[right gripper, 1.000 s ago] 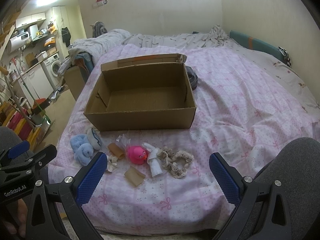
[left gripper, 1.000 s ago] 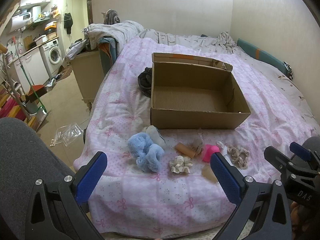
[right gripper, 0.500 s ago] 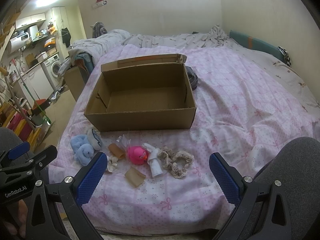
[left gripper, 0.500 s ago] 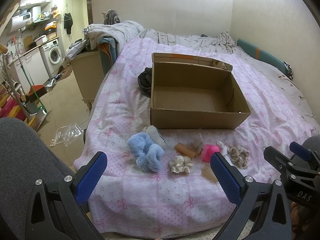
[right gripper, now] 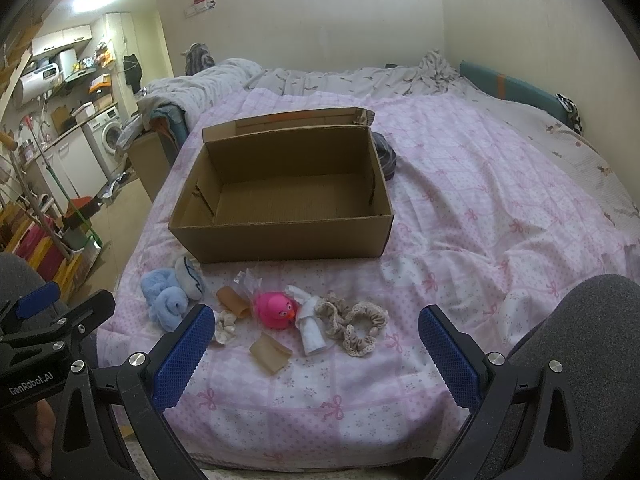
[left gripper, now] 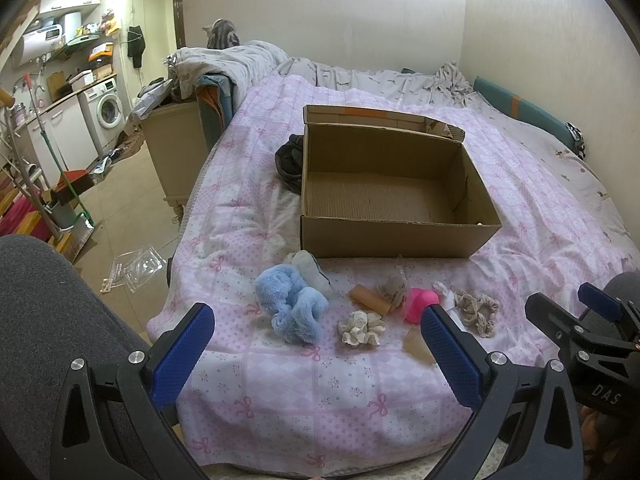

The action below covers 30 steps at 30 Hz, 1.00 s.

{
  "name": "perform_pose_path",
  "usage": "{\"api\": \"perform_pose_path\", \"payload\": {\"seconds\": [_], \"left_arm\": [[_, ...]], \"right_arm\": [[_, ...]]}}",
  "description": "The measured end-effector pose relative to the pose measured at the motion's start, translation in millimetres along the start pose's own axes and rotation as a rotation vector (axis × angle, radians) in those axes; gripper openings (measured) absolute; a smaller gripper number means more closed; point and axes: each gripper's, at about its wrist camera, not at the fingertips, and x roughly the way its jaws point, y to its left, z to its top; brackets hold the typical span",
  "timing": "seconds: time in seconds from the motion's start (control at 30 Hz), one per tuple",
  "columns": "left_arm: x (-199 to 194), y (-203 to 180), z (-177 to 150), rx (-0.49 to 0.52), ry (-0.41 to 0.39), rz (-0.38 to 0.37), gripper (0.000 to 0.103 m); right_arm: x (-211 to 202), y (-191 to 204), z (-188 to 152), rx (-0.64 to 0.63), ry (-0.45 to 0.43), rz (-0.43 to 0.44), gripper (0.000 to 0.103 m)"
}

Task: Organize soft objects

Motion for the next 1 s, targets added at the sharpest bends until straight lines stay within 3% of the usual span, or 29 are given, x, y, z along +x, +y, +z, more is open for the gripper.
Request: {"api": "perform_pose_path", "payload": {"seconds": [0.53,0.7,0.9,1.0], "left_arm": [[-1.3,2.4,0.0,-0.005,0.018,0.003,0.103],[6.4,7.5,24.2,-0.004,0.058,-0.011,0.103],[36.3,28.0,66.3,-0.058,0.175,-0.024,0.103],[66.8,36.8,79.5,-0.047,0.291,-0.005,0.103]], "right_arm": [[-0.4,4.6,1.4,-0.010,0.011,-0.011,0.103],[3.3,2.4,15.7,-0.024,0.036,0.008,0.103],[17.0,-5.8,48.7,-0.043,0.086,0.043,0.103],[31.8,-13.7,61.9,-0.022,0.139,0.060,0.103]]}}
